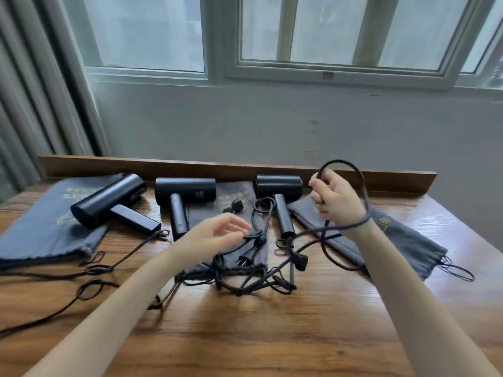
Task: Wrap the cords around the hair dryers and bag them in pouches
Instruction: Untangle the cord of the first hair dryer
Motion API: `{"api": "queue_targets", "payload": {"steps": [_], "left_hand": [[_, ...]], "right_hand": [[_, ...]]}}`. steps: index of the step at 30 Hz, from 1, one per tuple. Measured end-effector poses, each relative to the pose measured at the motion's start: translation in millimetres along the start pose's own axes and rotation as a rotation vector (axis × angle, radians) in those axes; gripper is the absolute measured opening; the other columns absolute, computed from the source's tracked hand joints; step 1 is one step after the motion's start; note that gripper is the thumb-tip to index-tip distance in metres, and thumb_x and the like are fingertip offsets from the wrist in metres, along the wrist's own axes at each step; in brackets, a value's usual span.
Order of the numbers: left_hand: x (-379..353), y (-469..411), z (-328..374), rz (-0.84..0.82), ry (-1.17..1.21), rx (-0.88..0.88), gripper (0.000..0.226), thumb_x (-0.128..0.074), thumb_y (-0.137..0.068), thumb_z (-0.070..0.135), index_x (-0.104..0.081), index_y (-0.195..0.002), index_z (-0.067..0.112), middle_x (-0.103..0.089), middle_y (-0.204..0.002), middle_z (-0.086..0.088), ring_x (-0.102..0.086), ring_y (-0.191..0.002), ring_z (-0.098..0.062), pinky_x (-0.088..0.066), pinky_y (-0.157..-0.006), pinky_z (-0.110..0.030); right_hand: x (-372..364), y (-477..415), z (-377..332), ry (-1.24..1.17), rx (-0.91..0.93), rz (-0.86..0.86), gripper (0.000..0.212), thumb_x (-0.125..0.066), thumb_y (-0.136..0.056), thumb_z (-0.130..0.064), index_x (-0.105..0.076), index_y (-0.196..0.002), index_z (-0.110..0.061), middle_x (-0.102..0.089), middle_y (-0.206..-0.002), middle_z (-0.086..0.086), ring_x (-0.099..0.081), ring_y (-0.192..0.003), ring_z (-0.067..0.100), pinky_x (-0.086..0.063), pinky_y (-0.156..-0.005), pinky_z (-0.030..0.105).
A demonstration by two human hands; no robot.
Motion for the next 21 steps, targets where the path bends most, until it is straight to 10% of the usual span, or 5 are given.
{"api": "queue_targets", "payload": {"steps": [5, 7, 15, 21], "left_hand": [[-30, 16, -47, -0.198, -0.945, -0.171, 0.053, -0.067, -0.079, 0.042, -0.047, -0.127, 0.030, -0.046, -0.129, 0.010, -0.031, -0.129, -0.009, -0.020, -0.112, -0.038], [-28, 17, -46, -0.074, -1.024, -0.342, 0.036, -0.072, -0.074, 0.038, -0.060, -0.106, 0.027, -0.055, -0.115, 0.005, -0.045, -0.120, -0.018, -0.036, -0.104, -0.043], [23, 10, -21, 0.306, -0.444, -0.366, 0.015, -0.063, -0.086, 0.017, -0.062, -0.098, 0.009, -0.051, -0.119, 0.007, -0.053, -0.110, -0.011, -0.042, -0.096, -0.023], [47, 1, 2, 0.487, -0.081, -0.323, 0.033, -0.053, -0.092, 0.017, -0.051, -0.117, 0.037, -0.056, -0.124, 0.005, -0.059, -0.107, -0.017, -0.047, -0.088, -0.021]], "right_hand": [[25, -9, -14, -0.040, -0.003, 0.071, 0.025, -0.034, -0.100, -0.007, -0.045, -0.079, -0.016, -0.032, -0.058, 0.001, -0.024, -0.030, -0.002, -0.016, -0.029, 0.010], [34, -11, -14, 0.027, -0.029, 0.069, 0.025, -0.034, -0.100, -0.007, -0.046, -0.080, -0.015, -0.032, -0.059, 0.002, -0.024, -0.028, -0.002, -0.015, -0.028, 0.010], [58, -11, 6, 0.436, -0.027, 0.059, 0.018, -0.039, -0.097, -0.004, -0.056, -0.093, -0.010, -0.042, -0.056, 0.002, -0.033, -0.027, 0.002, -0.023, -0.030, 0.009], [47, -6, 16, 0.459, -0.010, -0.068, 0.018, -0.044, -0.097, -0.008, -0.059, -0.101, -0.014, -0.050, -0.058, 0.001, -0.035, -0.033, 0.002, -0.028, -0.033, 0.012]]}}
Point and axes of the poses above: each hand's wrist, its own y-axis away from the middle knuckle, its own x-axis out of the back of the hand, z = x × y, the point moved 6 cm from there along -y, towards the middle knuckle
